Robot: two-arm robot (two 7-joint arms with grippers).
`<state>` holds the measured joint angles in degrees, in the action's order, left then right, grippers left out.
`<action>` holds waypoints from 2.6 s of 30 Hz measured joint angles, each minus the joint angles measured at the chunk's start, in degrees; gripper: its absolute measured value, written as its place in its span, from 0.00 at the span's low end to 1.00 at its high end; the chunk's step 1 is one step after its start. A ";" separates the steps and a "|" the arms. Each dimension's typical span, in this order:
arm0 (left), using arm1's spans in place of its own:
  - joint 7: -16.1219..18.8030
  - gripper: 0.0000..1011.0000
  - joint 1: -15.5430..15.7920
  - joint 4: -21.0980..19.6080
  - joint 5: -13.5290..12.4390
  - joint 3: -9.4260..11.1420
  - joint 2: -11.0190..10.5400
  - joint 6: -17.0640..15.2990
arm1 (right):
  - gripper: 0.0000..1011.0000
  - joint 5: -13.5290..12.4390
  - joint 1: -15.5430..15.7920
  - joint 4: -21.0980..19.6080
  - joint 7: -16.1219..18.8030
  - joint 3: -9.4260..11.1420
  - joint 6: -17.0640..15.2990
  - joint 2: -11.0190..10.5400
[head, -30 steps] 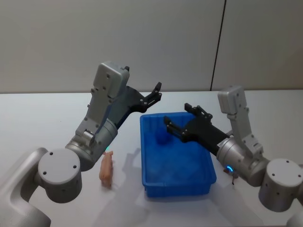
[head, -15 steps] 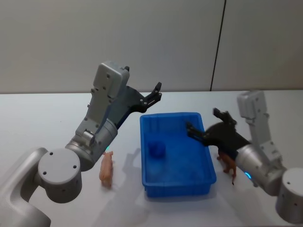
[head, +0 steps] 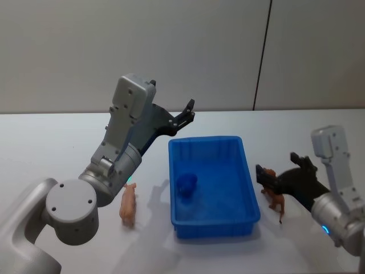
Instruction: Pick up the two dolls from the table and place them into the box.
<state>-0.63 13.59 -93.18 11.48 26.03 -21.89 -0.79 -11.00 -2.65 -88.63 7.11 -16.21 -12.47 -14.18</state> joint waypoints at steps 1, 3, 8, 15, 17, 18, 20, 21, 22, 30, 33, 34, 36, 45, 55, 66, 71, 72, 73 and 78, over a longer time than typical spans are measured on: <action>0.00 0.99 0.00 0.00 0.00 0.00 0.00 0.00 | 0.99 -0.04 0.14 -0.07 -0.15 0.07 -0.25 -0.12; 0.00 0.99 0.00 0.00 0.00 0.00 0.00 0.00 | 0.99 -0.16 0.53 -0.14 -0.57 0.28 -0.96 -0.44; 0.00 0.99 0.00 0.00 0.00 0.00 0.00 0.00 | 0.99 -0.28 0.97 0.04 -1.10 0.60 -1.90 -0.87; 0.00 0.99 0.00 0.00 0.00 0.00 0.00 0.00 | 0.99 -0.14 0.99 1.40 -1.22 0.87 -2.87 -1.07; 0.00 0.99 0.00 0.00 0.00 0.00 0.00 0.00 | 0.99 0.07 0.84 2.00 -1.20 0.91 -3.06 -1.06; 0.00 0.99 0.00 0.00 0.00 0.00 0.00 0.00 | 0.99 0.16 0.78 2.21 -1.18 0.92 -3.11 -1.05; 0.00 0.99 0.00 0.00 0.00 0.00 0.00 0.00 | 0.99 0.47 0.54 3.08 -1.06 0.92 -3.27 -0.97; 0.00 0.99 0.00 0.00 0.00 0.00 0.00 0.00 | 0.99 0.52 0.45 3.36 -1.03 0.92 -3.29 -0.94; 0.00 0.99 0.00 0.00 0.00 0.00 0.00 0.00 | 0.99 0.76 0.22 4.07 -0.91 0.93 -3.36 -0.87; 0.00 0.99 0.00 0.00 0.00 0.00 0.00 0.00 | 0.99 1.88 -1.05 7.57 0.19 0.81 -3.23 -0.35; 0.00 0.99 0.00 0.00 0.00 0.00 0.00 0.00 | 0.99 2.23 -1.64 8.97 0.87 0.68 -2.88 -0.09; 0.00 0.99 0.00 0.00 0.00 0.00 0.00 0.00 | 0.99 2.33 -1.78 9.31 1.13 0.65 -2.73 -0.02; 0.00 0.99 0.00 0.00 0.00 0.00 0.00 0.00 | 0.99 2.54 -2.25 10.35 1.75 0.51 -2.36 0.23; 0.00 0.99 0.00 0.00 0.00 0.00 0.00 0.00 | 0.99 3.07 -3.82 13.75 3.66 0.00 -0.92 1.25; 0.00 0.99 0.00 0.00 0.00 0.00 0.00 0.00 | 0.89 2.94 -4.86 16.37 4.16 -0.33 -0.28 2.05; 0.00 0.99 0.00 0.00 0.00 0.00 0.00 0.00 | 0.58 2.58 -5.50 17.94 3.04 -0.43 -0.62 2.67; 0.00 0.99 0.00 0.00 0.00 0.00 0.00 0.00 | 0.40 2.45 -5.61 18.03 2.42 -0.40 -0.81 2.80; 0.00 0.99 0.00 0.00 0.00 0.00 0.00 0.00 | 0.40 2.45 -5.62 18.03 2.35 -0.40 -0.81 2.81; 0.00 0.99 0.00 0.00 0.00 0.00 0.00 0.00 | 0.35 2.45 -5.62 18.02 2.30 -0.39 -0.81 2.82; 0.00 0.99 0.00 0.00 0.00 0.00 0.00 0.00 | 0.29 2.58 -5.57 17.17 2.01 -0.37 0.11 2.83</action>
<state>-0.63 13.59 -93.17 11.48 26.02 -21.89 -0.79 -8.42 -8.22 -71.46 9.13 -16.57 -12.36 -11.35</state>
